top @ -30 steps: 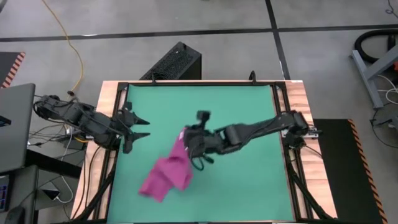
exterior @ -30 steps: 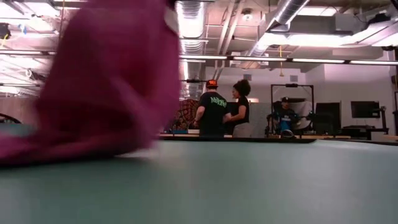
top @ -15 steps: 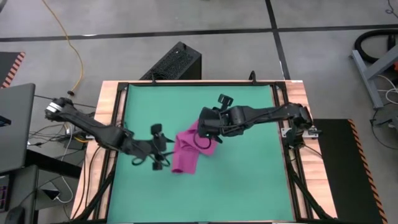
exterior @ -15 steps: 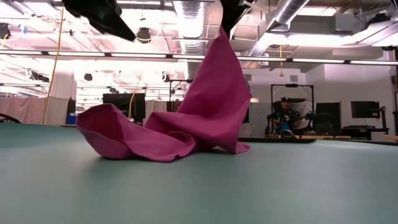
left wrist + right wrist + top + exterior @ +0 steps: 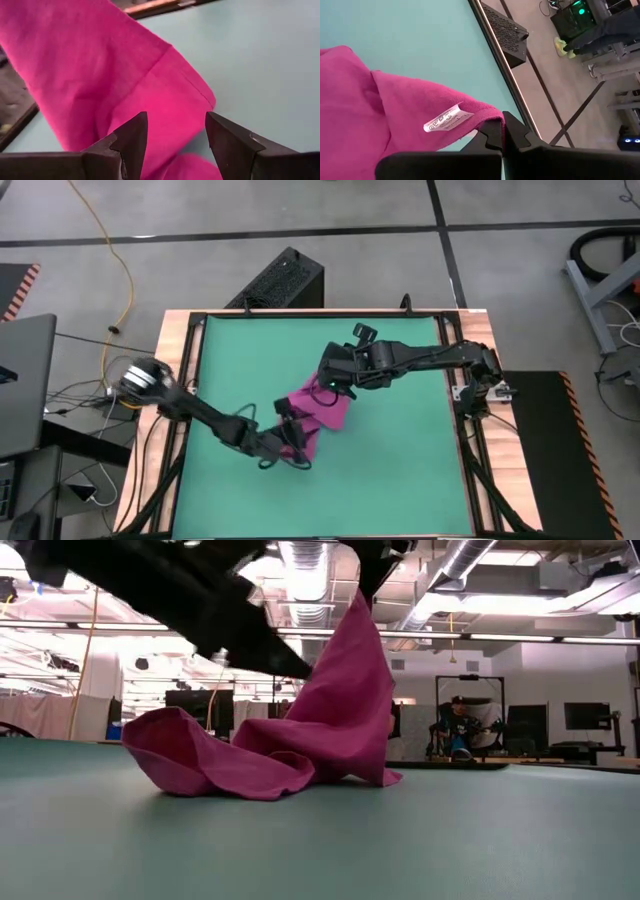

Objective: Roll towel
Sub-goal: Fold the violet towel

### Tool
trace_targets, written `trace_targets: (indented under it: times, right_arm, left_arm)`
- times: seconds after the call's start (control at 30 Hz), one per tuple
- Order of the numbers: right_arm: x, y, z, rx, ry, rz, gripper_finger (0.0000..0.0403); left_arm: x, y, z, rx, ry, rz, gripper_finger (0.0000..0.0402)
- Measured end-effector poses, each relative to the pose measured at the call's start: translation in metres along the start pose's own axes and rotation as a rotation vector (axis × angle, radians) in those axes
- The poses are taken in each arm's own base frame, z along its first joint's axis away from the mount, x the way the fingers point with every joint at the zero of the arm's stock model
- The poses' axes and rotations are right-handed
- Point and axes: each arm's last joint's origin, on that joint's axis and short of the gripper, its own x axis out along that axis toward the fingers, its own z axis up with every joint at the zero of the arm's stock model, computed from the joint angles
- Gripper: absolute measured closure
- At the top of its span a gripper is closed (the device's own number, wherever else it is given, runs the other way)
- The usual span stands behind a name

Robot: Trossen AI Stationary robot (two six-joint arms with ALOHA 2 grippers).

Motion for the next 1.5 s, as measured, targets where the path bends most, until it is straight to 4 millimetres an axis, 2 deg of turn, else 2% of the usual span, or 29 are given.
trace_targets:
  times: [0.17, 0.33, 0.53, 0.7, 0.83, 1.07, 1.17, 1.3, 1.37, 1.4, 1.5]
  right_arm:
    - [0.003, -0.003, 0.001, 0.009, 0.005, -0.005, 0.0396]
    - [0.003, -0.003, 0.001, 0.009, 0.005, -0.006, 0.0395]
    - [0.000, -0.005, 0.000, 0.014, -0.001, -0.002, 0.0394]
    - [-0.003, -0.003, -0.001, 0.000, 0.000, 0.003, 0.0394]
    - [-0.004, -0.002, -0.002, -0.004, -0.001, 0.005, 0.0394]
    - [-0.007, 0.001, -0.003, -0.019, 0.000, 0.009, 0.0394]
    - [-0.008, 0.001, -0.003, -0.022, 0.000, 0.010, 0.0394]
    - [-0.007, 0.000, -0.003, -0.022, 0.004, 0.001, 0.0394]
    - [-0.005, -0.003, -0.004, -0.030, 0.015, -0.017, 0.0394]
    - [-0.004, -0.004, -0.005, -0.035, 0.022, -0.026, 0.0394]
    - [0.000, -0.009, -0.006, -0.032, 0.046, -0.043, 0.0394]
  left_arm:
    - [0.020, -0.029, 0.013, 0.063, -0.008, 0.155, 0.0211]
    - [0.043, -0.056, 0.033, 0.046, -0.025, 0.194, 0.0211]
    - [0.063, -0.080, 0.045, 0.041, -0.025, 0.227, 0.0211]
    - [0.084, -0.083, 0.034, 0.064, 0.022, 0.387, 0.0211]
    - [0.097, -0.078, 0.031, 0.039, 0.030, 0.367, 0.0211]
    - [0.112, -0.062, 0.007, -0.022, 0.150, 0.341, 0.0217]
    - [0.113, -0.057, -0.003, -0.010, 0.217, 0.330, 0.0245]
    - [0.105, -0.055, -0.007, 0.039, 0.280, 0.334, 0.0328]
    - [0.095, -0.056, -0.004, 0.068, 0.295, 0.329, 0.0377]
    - [0.088, -0.057, 0.000, 0.081, 0.297, 0.325, 0.0389]
    - [0.066, -0.056, 0.014, 0.142, 0.289, 0.337, 0.0397]
